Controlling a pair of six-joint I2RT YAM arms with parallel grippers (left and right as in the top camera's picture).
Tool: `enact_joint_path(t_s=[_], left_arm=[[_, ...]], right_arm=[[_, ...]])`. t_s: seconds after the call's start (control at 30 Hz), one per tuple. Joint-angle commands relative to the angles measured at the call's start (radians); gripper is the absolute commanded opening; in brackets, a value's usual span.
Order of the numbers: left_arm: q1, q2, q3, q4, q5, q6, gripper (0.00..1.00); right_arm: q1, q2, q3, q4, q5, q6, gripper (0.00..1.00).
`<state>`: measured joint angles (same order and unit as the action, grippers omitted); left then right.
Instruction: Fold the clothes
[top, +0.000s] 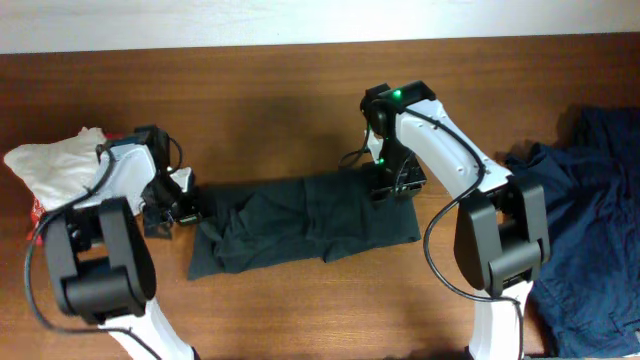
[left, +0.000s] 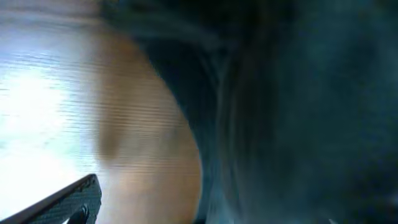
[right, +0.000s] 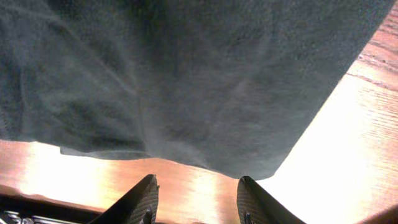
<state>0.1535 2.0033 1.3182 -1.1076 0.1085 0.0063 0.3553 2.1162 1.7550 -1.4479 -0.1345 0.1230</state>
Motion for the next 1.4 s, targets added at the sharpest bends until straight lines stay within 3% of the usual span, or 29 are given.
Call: enact_joint_path(t_s=[0.0,0.1,0.17,0.2,0.3,0.33,0.37,0.4,0.5,0.67,0.87,0.97,1.13,1.37], left_arm=[[0.000,0.070,-0.010,0.018,0.040,0.048,0.98],[-0.001,0.090,-0.010,0.012,0.110,0.048,0.71],[-0.003,0.090,-0.010,0.005,0.160,0.048,0.45],[-0.005,0.090,-0.010,-0.001,0.191,0.049,0.38],[-0.014,0.090,-0.010,-0.002,0.246,0.068,0.29],[-0.020,0.090,-0.010,-0.003,0.247,0.068,0.21],[-0.021,0.090,-0.010,-0.004,0.247,0.071,0.07],[-0.021,0.090,-0.010,-0.006,0.247,0.071,0.00],[-0.008,0.089,0.010,-0.032,0.225,0.070,0.00],[0.073,0.089,0.242,-0.211,-0.029,-0.039,0.00],[0.118,0.089,0.521,-0.388,-0.009,-0.066,0.00],[0.023,0.089,0.534,-0.469,0.089,-0.066,0.00],[-0.177,0.089,0.534,-0.479,0.206,-0.086,0.00],[-0.459,0.089,0.534,-0.453,0.210,-0.105,0.00]], right_arm=[[0.003,0.017,0.010,0.005,0.013,-0.007,0.45],[0.003,0.017,0.010,0.014,0.013,-0.007,0.45],[0.002,0.017,0.010,0.018,0.016,-0.007,0.46],[0.002,0.017,0.010,0.019,0.016,-0.007,0.45],[-0.009,0.017,0.010,0.020,0.017,-0.014,0.46],[-0.016,0.017,0.010,0.019,0.017,-0.014,0.46],[-0.023,0.017,0.010,0.019,0.017,-0.014,0.46],[-0.031,0.017,0.010,0.018,0.017,-0.014,0.46],[-0.069,0.017,0.010,0.015,0.056,-0.015,0.46],[-0.166,0.017,0.010,0.011,0.095,-0.022,0.46],[-0.275,0.017,0.010,0.011,0.095,-0.022,0.46],[-0.291,0.017,0.010,0.010,0.094,-0.034,0.46],[-0.290,0.017,0.010,0.008,0.094,-0.041,0.46],[-0.290,0.017,0.010,0.007,0.094,-0.045,0.46]])
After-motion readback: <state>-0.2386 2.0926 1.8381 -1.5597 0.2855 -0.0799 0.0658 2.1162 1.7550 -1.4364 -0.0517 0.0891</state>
